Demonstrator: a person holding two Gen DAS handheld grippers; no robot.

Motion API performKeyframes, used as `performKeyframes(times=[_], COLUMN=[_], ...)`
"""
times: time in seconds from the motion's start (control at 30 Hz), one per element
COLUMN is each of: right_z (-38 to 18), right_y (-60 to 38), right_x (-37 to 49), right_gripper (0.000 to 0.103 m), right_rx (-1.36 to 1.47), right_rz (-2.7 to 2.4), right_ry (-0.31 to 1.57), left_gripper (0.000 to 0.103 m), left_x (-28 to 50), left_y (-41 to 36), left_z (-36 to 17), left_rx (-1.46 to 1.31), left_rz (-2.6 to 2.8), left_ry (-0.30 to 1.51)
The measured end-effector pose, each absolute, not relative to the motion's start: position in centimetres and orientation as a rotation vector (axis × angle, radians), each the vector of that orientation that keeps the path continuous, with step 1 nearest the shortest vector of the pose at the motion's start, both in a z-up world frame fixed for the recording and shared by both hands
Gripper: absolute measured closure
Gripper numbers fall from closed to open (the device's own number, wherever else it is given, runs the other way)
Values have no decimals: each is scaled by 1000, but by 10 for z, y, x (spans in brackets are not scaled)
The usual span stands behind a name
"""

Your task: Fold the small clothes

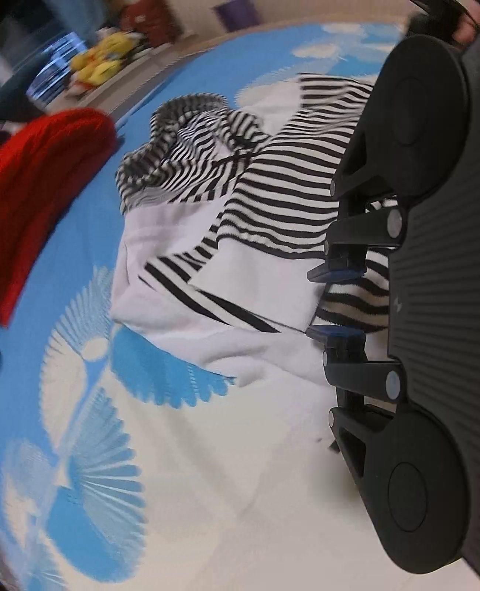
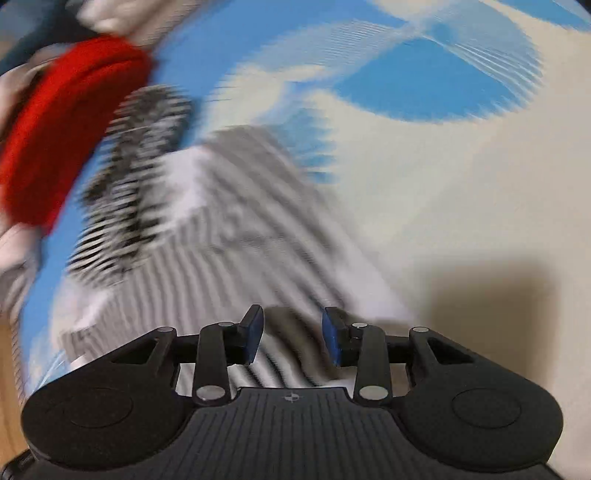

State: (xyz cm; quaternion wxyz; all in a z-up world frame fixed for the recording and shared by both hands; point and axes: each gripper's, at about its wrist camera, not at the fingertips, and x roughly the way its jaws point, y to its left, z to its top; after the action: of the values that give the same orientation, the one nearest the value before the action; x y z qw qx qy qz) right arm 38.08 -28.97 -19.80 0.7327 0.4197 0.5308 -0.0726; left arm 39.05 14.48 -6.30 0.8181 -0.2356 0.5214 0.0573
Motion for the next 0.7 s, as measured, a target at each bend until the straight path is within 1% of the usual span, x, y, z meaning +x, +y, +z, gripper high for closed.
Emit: performKeyframes(times=[0.07,0.1,0.23,0.37,0.4,0.43,0.5,0.6,0.7], right_z=[-206,-204,-191,-184,-182,-182,-187,-197,-201], right_y=[-299,-301,-305,-295,-290,-286,-280,-279,-283], right_x=[378,378,374,370,369,368,366,364,360], right_gripper=[69,69,67,61,58,58,57,58,58], right_rx=[1000,1000,938,974,981,994,1023,1048,1061], right_rz=[-145,-135,-134,-84,-55,-30,-9,-46,-85], right_ry=[1175,1177,1159,1171,1178,1186,1216,1251,1262], left_gripper=[71,65,65,66,70,83,99,100,101], left_x=[394,396,402,404,403,402,400,395,385], left_y=[146,147,145,147,148,148,148,145,138], left_z=[-70,-74,-83,-84,-84,-83,-80,-64,-35], left_rx=[-554,-575,-614,-623,-619,-607,-574,-558,-537], left_rz=[137,142,167,191,203,221,245,226,198], left_ry=[1120,1125,1126,1098,1086,1071,1049,1004,948])
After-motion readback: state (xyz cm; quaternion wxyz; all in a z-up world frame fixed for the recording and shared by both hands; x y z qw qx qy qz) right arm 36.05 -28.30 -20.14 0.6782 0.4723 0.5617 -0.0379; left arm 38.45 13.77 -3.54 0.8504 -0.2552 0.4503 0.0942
